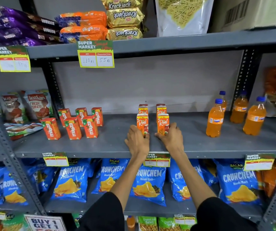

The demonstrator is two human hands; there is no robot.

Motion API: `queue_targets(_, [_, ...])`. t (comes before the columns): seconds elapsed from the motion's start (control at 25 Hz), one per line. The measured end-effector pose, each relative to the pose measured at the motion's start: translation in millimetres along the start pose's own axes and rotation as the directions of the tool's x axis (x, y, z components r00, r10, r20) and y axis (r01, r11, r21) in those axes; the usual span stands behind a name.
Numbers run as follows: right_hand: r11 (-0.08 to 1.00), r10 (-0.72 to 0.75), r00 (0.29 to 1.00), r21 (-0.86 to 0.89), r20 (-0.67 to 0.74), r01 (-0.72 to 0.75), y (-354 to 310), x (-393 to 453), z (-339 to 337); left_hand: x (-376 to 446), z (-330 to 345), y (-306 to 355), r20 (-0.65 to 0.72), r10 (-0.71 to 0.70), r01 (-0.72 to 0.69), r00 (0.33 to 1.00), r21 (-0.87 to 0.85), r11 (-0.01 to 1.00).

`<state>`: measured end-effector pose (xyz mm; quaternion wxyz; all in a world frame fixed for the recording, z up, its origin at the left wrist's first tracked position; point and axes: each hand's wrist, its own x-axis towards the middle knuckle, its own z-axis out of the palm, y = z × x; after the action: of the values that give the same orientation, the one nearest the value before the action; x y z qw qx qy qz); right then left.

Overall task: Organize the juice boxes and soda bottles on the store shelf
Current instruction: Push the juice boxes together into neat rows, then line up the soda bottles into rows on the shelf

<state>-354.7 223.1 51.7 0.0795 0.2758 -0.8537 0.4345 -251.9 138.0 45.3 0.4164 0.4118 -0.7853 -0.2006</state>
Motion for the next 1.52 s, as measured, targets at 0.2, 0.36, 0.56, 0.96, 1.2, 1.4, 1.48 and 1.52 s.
queue_targets(0.2, [0.997, 0.011, 1.0, -0.08, -0.009, -0.012, -1.6, -1.4, 2.7, 2.1, 3.4, -0.9, 0.003, 0.007, -0.007, 1.0, 0.04, 0.999])
queue_targets(0.36, [0.996, 0.014, 0.999, -0.088, -0.029, -0.016, -1.7, -3.9, 3.1, 1.8, 5.7, -1.9, 0.003, 0.021, -0.021, 1.0, 0.072, 0.997])
queue_targets(0.56, [0.995, 0.021, 1.0, -0.093, -0.016, -0.022, -3.2, -4.1, 1.2, 1.3, 4.6, -0.4, 0.003, 0.027, -0.027, 1.0, 0.098, 0.995])
queue_targets(0.96, [0.982, 0.046, 0.998, 0.186, -0.041, -0.037, 9.3, -17.7, -29.4, -6.5, -3.7, 7.1, -0.073, 0.013, -0.017, 0.997, -0.053, 0.998])
queue_targets(1.2, [0.958, -0.095, 0.931, 0.221, -0.353, 0.181, 72.0, -14.1, -99.4, -53.8, 18.8, 86.7, -0.228, 0.39, -0.428, 0.892, -0.151, 0.891])
queue_targets(1.4, [0.999, -0.042, 0.852, -0.015, -0.522, 0.04, 126.5, 23.3, -162.8, -89.5, 77.7, 169.6, 0.136, 0.371, -0.269, 0.919, -0.47, 0.84])
queue_targets(1.48, [0.979, 0.063, 0.813, -0.123, -0.579, -0.163, 149.6, 36.0, -178.3, -91.6, 97.4, 187.5, 0.206, 0.308, -0.16, 0.929, -0.526, 0.835])
queue_targets(1.52, [0.962, 0.123, 0.8, -0.128, -0.587, -0.241, 160.7, 42.3, -184.2, -90.7, 105.2, 193.1, 0.248, 0.279, -0.111, 0.928, -0.529, 0.841])
